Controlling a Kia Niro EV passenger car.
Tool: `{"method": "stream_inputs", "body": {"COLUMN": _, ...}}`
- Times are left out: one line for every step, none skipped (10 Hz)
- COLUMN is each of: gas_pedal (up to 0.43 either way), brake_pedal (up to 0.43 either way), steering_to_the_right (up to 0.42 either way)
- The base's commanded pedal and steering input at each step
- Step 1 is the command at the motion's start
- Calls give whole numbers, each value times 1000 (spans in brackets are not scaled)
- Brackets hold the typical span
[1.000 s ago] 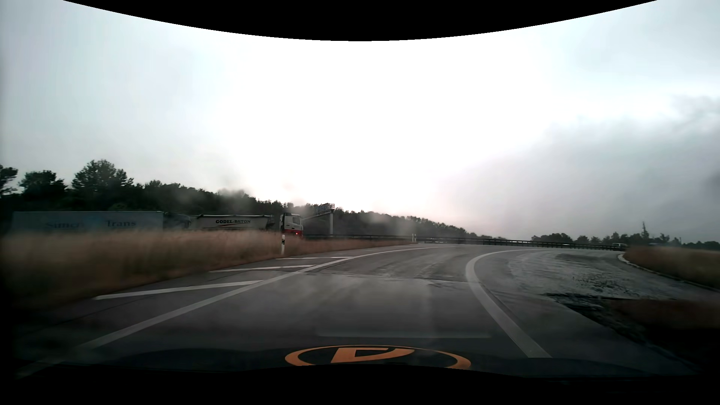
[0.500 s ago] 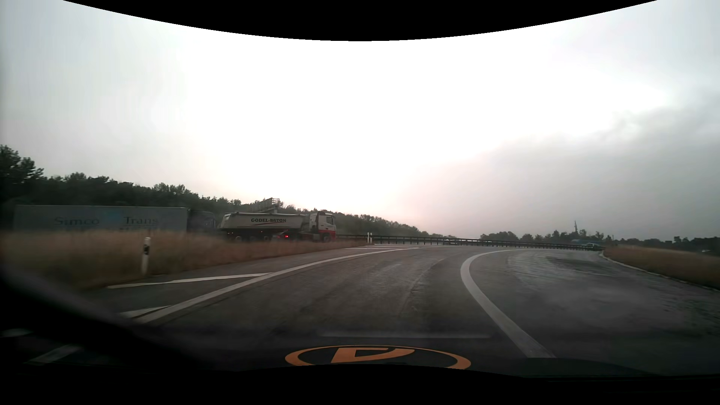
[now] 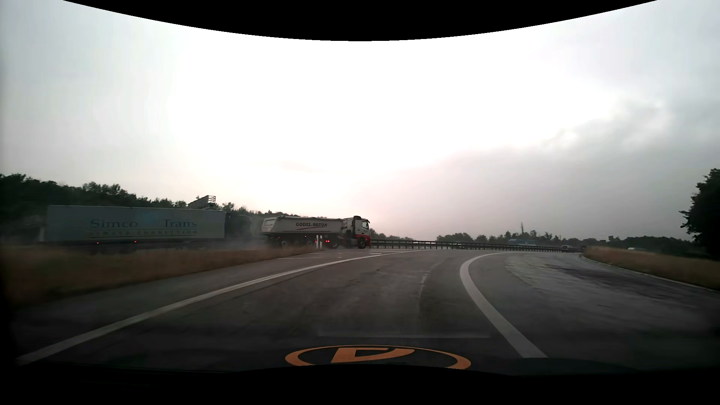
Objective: Follow the waypoints while adhering to traffic rules and regulations
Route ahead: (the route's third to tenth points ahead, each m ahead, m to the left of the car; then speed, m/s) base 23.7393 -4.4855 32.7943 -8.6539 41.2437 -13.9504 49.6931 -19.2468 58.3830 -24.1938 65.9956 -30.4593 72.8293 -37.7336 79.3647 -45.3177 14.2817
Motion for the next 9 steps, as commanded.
{"method": "stream_inputs", "body": {"gas_pedal": 169, "brake_pedal": 0, "steering_to_the_right": 93}}
{"method": "stream_inputs", "body": {"gas_pedal": 177, "brake_pedal": 0, "steering_to_the_right": 93}}
{"method": "stream_inputs", "body": {"gas_pedal": 189, "brake_pedal": 0, "steering_to_the_right": 91}}
{"method": "stream_inputs", "body": {"gas_pedal": 189, "brake_pedal": 0, "steering_to_the_right": 90}}
{"method": "stream_inputs", "body": {"gas_pedal": 197, "brake_pedal": 0, "steering_to_the_right": 89}}
{"method": "stream_inputs", "body": {"gas_pedal": 197, "brake_pedal": 0, "steering_to_the_right": 87}}
{"method": "stream_inputs", "body": {"gas_pedal": 209, "brake_pedal": 0, "steering_to_the_right": 85}}
{"method": "stream_inputs", "body": {"gas_pedal": 209, "brake_pedal": 0, "steering_to_the_right": 85}}
{"method": "stream_inputs", "body": {"gas_pedal": 220, "brake_pedal": 0, "steering_to_the_right": 85}}
